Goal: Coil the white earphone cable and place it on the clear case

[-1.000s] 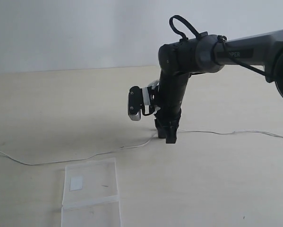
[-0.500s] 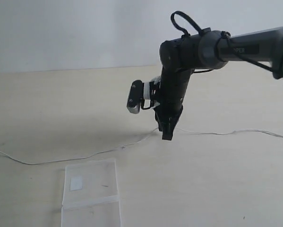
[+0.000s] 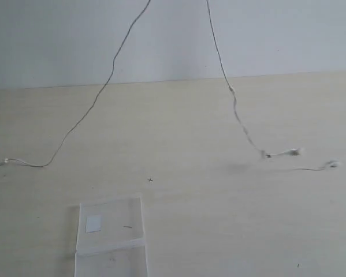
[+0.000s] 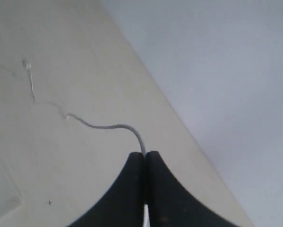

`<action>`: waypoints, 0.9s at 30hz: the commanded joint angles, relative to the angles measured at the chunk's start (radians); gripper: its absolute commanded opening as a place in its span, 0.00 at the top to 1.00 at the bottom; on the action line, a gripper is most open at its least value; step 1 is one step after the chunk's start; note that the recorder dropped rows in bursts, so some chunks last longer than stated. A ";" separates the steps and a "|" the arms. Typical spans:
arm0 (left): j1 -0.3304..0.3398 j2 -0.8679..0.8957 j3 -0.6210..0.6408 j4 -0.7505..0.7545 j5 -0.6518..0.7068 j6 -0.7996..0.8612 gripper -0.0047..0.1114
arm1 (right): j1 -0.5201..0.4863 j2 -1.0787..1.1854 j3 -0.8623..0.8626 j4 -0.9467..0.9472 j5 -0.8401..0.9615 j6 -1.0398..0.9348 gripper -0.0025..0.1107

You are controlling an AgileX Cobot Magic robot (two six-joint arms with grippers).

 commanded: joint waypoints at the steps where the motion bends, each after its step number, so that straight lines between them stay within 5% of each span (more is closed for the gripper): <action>1: 0.003 -0.007 0.000 -0.009 -0.005 0.000 0.96 | 0.002 -0.129 -0.005 0.015 -0.090 0.011 0.98; 6: 0.003 -0.007 0.000 -0.009 -0.005 0.000 0.96 | 0.002 -0.209 -0.005 -0.012 -0.249 0.011 0.98; 27: 0.003 -0.007 0.000 -0.009 -0.005 0.000 0.96 | 0.002 -0.219 -0.005 -0.045 -0.313 0.009 0.98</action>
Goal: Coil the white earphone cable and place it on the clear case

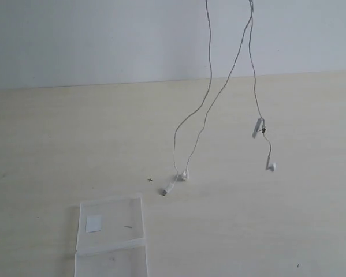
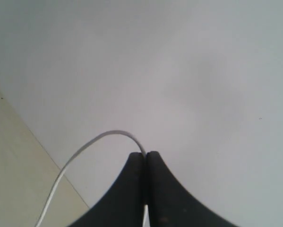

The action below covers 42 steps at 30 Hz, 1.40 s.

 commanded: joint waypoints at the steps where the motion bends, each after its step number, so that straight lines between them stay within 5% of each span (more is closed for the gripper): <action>1: 0.003 -0.007 0.000 -0.009 -0.005 0.000 0.96 | 0.002 -0.009 -0.005 -0.001 -0.021 0.007 0.98; 16: 0.003 -0.007 0.000 0.091 -0.019 0.005 0.96 | 0.002 -0.009 -0.005 0.058 -0.005 0.005 0.98; 26: 0.003 -0.007 0.000 0.155 -0.353 0.000 0.96 | 0.002 -0.009 -0.005 0.058 -0.041 0.005 0.98; 35: 0.003 -0.007 0.000 0.155 -0.403 0.000 0.96 | 0.002 -0.009 -0.005 0.058 -0.078 0.005 0.98; 42: 0.003 -0.007 0.000 0.155 -0.463 -0.206 0.96 | 0.002 -0.009 -0.005 0.060 -0.079 0.006 0.98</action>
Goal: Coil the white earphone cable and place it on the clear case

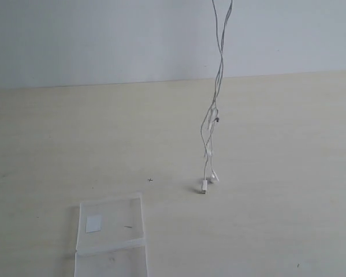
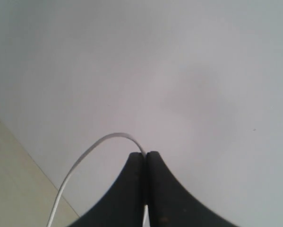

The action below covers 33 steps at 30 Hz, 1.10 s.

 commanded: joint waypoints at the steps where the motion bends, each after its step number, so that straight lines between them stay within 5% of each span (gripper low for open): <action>1: 0.003 -0.007 0.000 0.000 -0.067 -0.118 0.96 | 0.002 -0.009 -0.005 0.007 -0.018 0.006 0.98; 23: 0.003 -0.007 0.000 0.000 -0.216 -0.168 0.96 | 0.002 -0.009 -0.005 0.048 -0.052 0.015 0.98; 28: 0.003 -0.007 0.000 0.004 -0.412 -0.430 0.96 | 0.002 -0.009 -0.016 0.059 -0.122 0.015 0.98; 33: 0.003 0.150 -0.115 0.177 -0.421 -0.585 0.96 | 0.002 -0.009 -0.105 0.059 -0.097 0.082 0.98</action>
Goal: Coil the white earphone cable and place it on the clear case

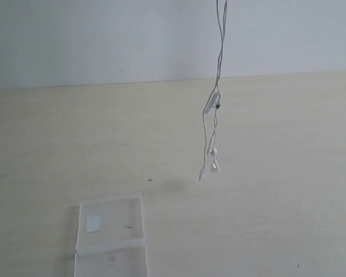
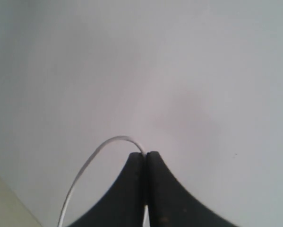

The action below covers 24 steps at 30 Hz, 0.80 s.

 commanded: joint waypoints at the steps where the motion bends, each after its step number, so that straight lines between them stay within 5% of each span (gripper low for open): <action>1: 0.003 0.157 -0.108 0.183 -0.058 -0.168 0.96 | 0.002 -0.009 -0.084 0.011 -0.006 0.085 0.98; 6: 0.003 0.695 -0.387 0.782 -0.486 -0.605 0.96 | 0.002 -0.009 -0.206 0.011 0.161 0.181 0.98; 10: -0.030 1.054 -0.606 0.939 -0.790 -0.710 0.96 | 0.002 -0.009 -0.214 0.008 0.308 0.246 0.98; 14: -0.218 1.250 -0.731 1.048 -0.782 -0.754 0.80 | 0.002 -0.007 -0.214 0.008 0.387 0.246 0.98; 19: -0.475 1.346 -0.797 1.062 -0.481 -0.754 0.43 | 0.002 -0.007 -0.214 0.008 0.392 0.250 0.98; 24: -0.601 1.383 -0.823 1.052 -0.319 -0.754 0.41 | 0.002 -0.007 -0.214 0.008 0.392 0.273 0.98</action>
